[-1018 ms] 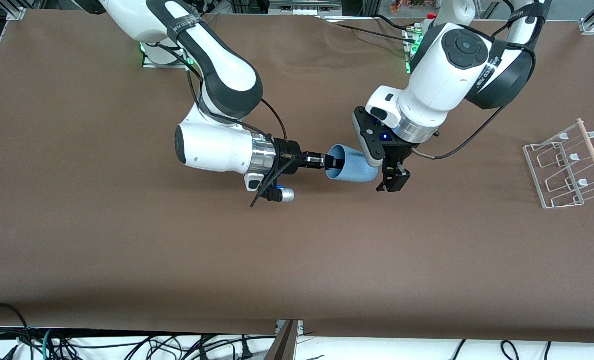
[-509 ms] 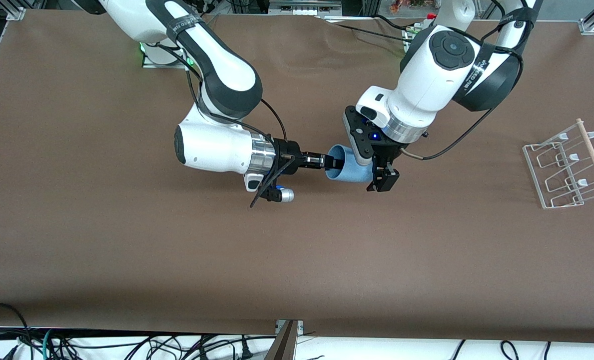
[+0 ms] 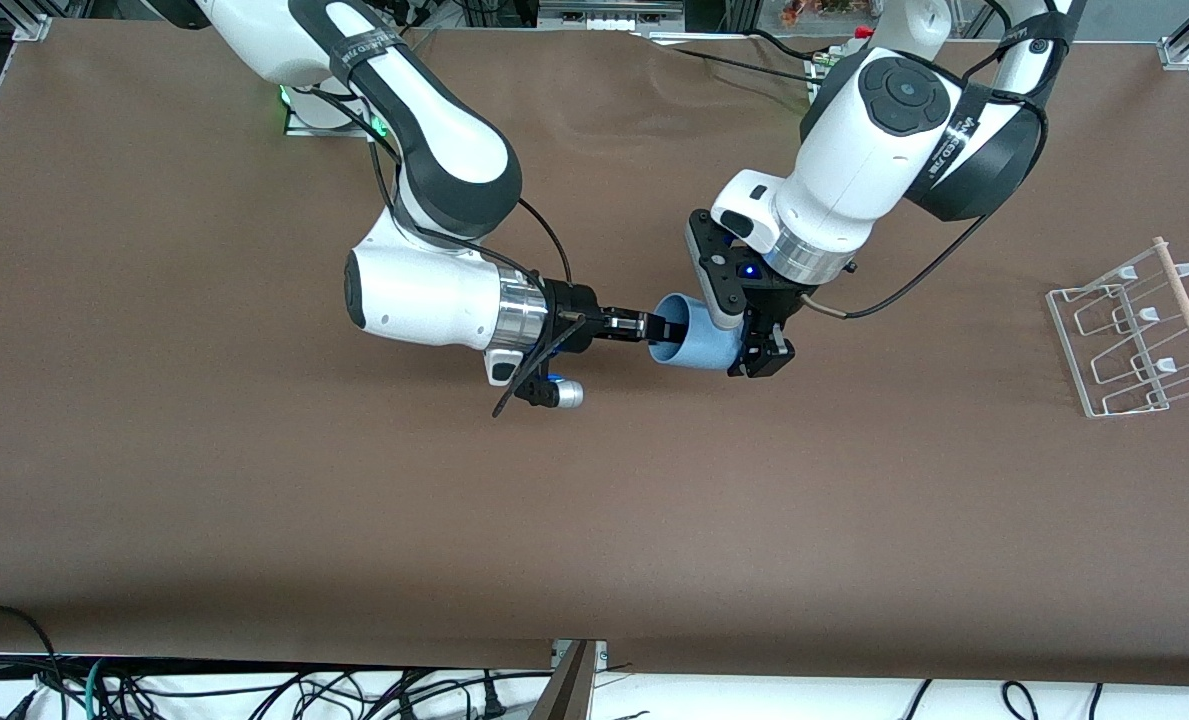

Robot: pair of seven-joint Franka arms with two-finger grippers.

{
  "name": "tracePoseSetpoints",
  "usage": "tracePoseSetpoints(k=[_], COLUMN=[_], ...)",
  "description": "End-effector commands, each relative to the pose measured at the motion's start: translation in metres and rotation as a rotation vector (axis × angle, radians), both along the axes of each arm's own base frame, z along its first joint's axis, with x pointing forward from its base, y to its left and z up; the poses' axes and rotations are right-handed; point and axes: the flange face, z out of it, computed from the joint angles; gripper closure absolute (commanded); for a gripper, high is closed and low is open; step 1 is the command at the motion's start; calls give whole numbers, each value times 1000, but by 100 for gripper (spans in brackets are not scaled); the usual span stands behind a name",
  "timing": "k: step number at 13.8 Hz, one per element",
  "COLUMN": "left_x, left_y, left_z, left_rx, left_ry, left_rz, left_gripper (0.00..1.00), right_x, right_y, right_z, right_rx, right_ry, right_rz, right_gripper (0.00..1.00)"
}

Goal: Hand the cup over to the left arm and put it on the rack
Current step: 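Close the left gripper on the cup and open the right gripper, then carry the cup toward the rack while the right gripper withdraws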

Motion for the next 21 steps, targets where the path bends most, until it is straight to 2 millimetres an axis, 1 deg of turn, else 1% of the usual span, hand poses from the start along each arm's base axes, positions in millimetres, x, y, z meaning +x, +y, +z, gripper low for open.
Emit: tracePoseSetpoints(k=[1, 2, 3, 4, 5, 7, 8, 9, 11, 13, 14, 15, 16, 17, 18, 19, 20, 21], left_x=[4, 5, 7, 7, 7, 9, 12, 13, 14, 12, 12, 14, 15, 15, 12, 8, 3, -2], left_y=[8, 16, 29, 34, 39, 51, 64, 80, 117, 163, 194, 227, 259, 284, 310, 337, 365, 389], left_z=[13, 16, 20, 21, 27, 28, 28, 31, 35, 38, 34, 30, 26, 18, 7, -3, -13, -22], left_rx=[15, 20, 31, 37, 36, 45, 54, 63, 95, 136, 157, 181, 236, 291, 324, 359, 413, 465], left_ry=[-21, -22, -6, 3, -3, 14, 29, 41, 100, 186, 239, 282, 314, 363, 423, 483, 537, 583], left_rz=[5, 13, 30, 37, 44, 63, 80, 102, 153, 223, 280, 333, 378, 413, 452, 494, 533, 567], left_gripper=[100, 100, 100, 100, 100, 100, 100, 100, 100, 100, 100, 100, 100, 100, 100, 100, 100, 100], right_x=[0, 0, 1, 1, 2, 7, 10, 14, 24, 34, 39, 42, 41, 37, 35, 31, 35, 36], right_y=[6, 6, 5, 5, 3, -5, -10, -16, -41, -66, -82, -97, -104, -110, -114, -119, -137, -155], right_z=[10, 11, 10, 14, 14, 15, 16, 17, 26, 25, 41, 49, 47, 53, 53, 59, 58, 53], right_rx=[40, 40, 40, 40, 40, 42, 42, 44, 49, 41, 44, 8, -81, -175, -255, -312, -377, -447], right_ry=[14, 13, 12, 0, 4, 9, 15, 20, 31, 58, 49, 28, -12, -61, -95, -120, -124, -108], right_rz=[6, 6, 5, 8, 6, 5, 8, 10, 27, 56, 60, 77, 118, 160, 196, 221, 225, 253], right_gripper=[100, 100, 67, 5, 0, 0, 0, 0, 0, 0, 0, 0, 0, 0, 0, 0, 0, 0])
